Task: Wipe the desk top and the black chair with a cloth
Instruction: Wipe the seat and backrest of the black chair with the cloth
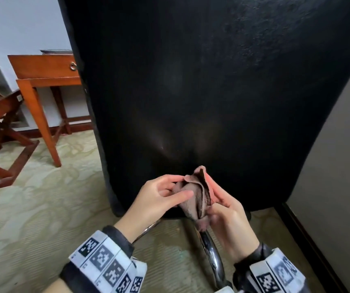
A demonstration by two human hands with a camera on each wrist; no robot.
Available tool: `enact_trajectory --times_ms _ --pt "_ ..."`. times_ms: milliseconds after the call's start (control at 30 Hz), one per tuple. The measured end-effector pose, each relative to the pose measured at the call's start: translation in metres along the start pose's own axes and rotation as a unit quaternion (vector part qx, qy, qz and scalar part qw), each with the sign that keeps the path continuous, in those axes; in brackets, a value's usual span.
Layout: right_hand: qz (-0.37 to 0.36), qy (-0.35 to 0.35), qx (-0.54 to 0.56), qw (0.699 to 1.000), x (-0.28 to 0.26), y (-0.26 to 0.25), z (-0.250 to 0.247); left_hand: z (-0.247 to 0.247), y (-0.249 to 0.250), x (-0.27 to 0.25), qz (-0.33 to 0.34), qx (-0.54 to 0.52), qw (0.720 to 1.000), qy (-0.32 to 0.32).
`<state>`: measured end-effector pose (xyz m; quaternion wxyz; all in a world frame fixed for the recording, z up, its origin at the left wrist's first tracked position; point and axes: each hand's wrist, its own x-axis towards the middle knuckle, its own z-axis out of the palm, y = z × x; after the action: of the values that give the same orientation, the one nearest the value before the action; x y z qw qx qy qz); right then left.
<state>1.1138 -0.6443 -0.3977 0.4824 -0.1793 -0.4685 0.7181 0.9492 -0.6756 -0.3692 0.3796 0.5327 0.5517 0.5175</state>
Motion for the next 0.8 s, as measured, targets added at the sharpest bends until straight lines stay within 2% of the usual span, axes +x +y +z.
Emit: enact_trajectory --times_ms 100,200,333,433,533,567,667,700,733,800 --pt "0.013 -0.032 0.034 0.999 -0.001 -0.006 0.006 0.000 0.009 0.002 0.052 0.033 0.997 0.041" --pt "0.030 -0.018 -0.004 0.999 -0.001 -0.011 0.011 -0.006 0.021 0.004 0.103 0.040 0.991 0.069" --pt "0.056 -0.010 -0.098 0.994 0.000 -0.011 0.010 -0.005 0.037 0.003 0.132 0.030 0.990 0.033" --pt "0.016 -0.001 -0.236 0.972 0.003 -0.021 0.016 0.003 0.041 0.004 0.140 0.042 0.989 0.031" --pt "0.018 0.000 -0.305 0.952 0.007 -0.033 0.021 0.006 0.043 0.006 0.150 0.057 0.986 0.039" --pt "0.003 0.003 -0.351 0.936 0.008 -0.036 0.021 0.006 0.045 0.007 0.154 0.061 0.985 0.039" --pt "-0.046 0.029 -0.509 0.859 0.013 -0.045 0.018 0.004 0.050 0.009 0.168 0.061 0.983 0.039" --pt "-0.061 0.043 -0.522 0.850 0.013 -0.049 0.017 0.003 0.052 0.010 0.171 0.054 0.983 0.041" --pt "-0.075 0.059 -0.519 0.849 0.012 -0.053 0.017 0.001 0.054 0.011 0.173 0.047 0.983 0.042" --pt "-0.084 0.080 -0.485 0.867 0.012 -0.061 0.016 0.000 0.056 0.012 0.172 0.035 0.984 0.038"
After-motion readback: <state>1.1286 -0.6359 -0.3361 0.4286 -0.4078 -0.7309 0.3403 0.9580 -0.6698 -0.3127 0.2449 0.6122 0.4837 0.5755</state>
